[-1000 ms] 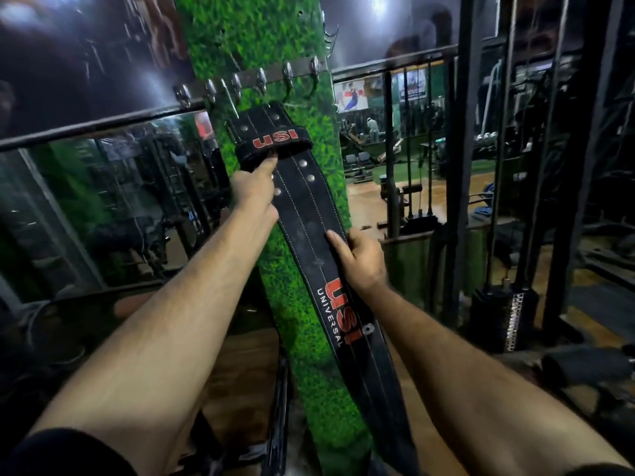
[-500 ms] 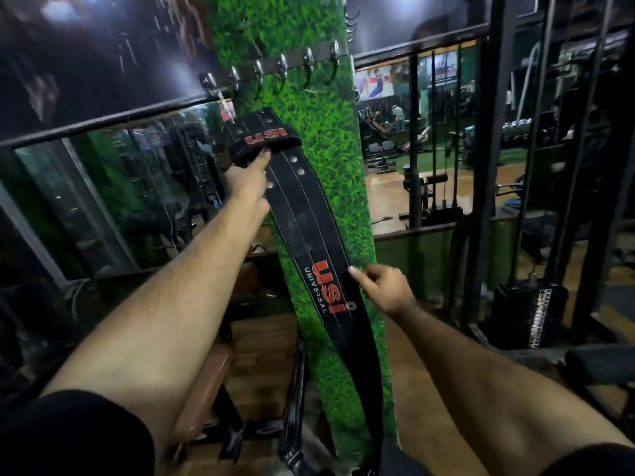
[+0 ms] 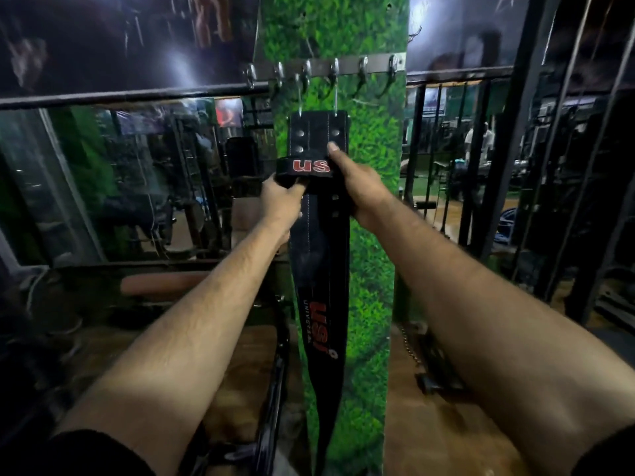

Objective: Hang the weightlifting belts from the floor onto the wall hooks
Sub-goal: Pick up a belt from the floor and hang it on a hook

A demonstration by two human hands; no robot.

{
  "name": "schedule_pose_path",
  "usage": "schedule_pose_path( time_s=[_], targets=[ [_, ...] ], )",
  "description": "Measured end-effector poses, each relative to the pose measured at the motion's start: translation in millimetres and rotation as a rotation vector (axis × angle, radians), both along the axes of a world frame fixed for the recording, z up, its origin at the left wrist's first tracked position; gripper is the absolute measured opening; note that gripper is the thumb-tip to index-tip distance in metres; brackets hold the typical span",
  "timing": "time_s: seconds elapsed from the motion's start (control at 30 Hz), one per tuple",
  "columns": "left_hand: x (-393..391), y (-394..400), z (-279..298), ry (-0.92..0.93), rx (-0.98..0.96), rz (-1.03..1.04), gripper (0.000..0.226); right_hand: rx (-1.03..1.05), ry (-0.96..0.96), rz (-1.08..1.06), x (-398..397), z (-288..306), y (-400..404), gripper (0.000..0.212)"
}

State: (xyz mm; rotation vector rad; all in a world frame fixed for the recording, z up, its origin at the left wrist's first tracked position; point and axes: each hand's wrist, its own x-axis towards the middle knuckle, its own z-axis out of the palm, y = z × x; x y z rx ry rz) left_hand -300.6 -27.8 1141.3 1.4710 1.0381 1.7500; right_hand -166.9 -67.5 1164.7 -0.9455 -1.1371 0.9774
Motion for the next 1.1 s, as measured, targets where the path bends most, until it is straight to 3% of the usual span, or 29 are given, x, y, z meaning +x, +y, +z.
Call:
schedule_pose_path(
  time_s=[0.07, 0.17, 0.27, 0.33, 0.53, 0.63, 0.73, 0.8, 0.87, 0.93, 1.03, 1.1],
  targets=[
    [-3, 8, -12, 0.049, -0.022, -0.014, 0.001, 0.013, 0.03, -0.168, -12, -12, 15, 0.036],
    [4, 16, -43, 0.143, 0.02, -0.069, 0.028, 0.1, 0.124, -0.387, -14, -15, 30, 0.028],
    [-1, 28, -103, 0.189, 0.013, -0.071, 0.06, 0.178, 0.211, -0.442, 4, 8, 30, 0.022],
    [-7, 35, -136, 0.204, 0.008, -0.039, 0.079, 0.215, 0.229, -0.446, 12, 16, 31, 0.03],
    [-4, 0, -127, 0.355, -0.143, 0.058, 0.056, 0.194, 0.305, -0.511, 36, 2, 20, 0.044],
    [19, -9, -73, 0.158, -0.145, -0.024, 0.048, 0.17, 0.292, -0.43, 39, -4, 12, 0.042],
    [54, -21, -39, 0.106, 0.011, -0.025, 0.044, 0.158, 0.264, -0.407, 42, -5, 5, 0.065],
    [63, -25, -75, 0.232, 0.098, 0.112, 0.049, 0.184, 0.236, -0.415, 54, -2, 8, 0.06],
    [65, -42, -134, 0.272, 0.033, 0.144, 0.054, 0.19, 0.243, -0.428, 69, 0, 8, 0.049],
    [67, -58, -180, 0.254, -0.072, 0.132, 0.057, 0.19, 0.259, -0.452, 82, -1, 7, 0.061],
    [68, -64, -204, 0.303, -0.132, 0.207, 0.061, 0.164, 0.292, -0.444, 90, -11, 4, 0.066],
    [59, -64, -208, 0.38, -0.156, 0.243, 0.063, 0.139, 0.326, -0.45, 94, -20, 2, 0.042]
  ],
)
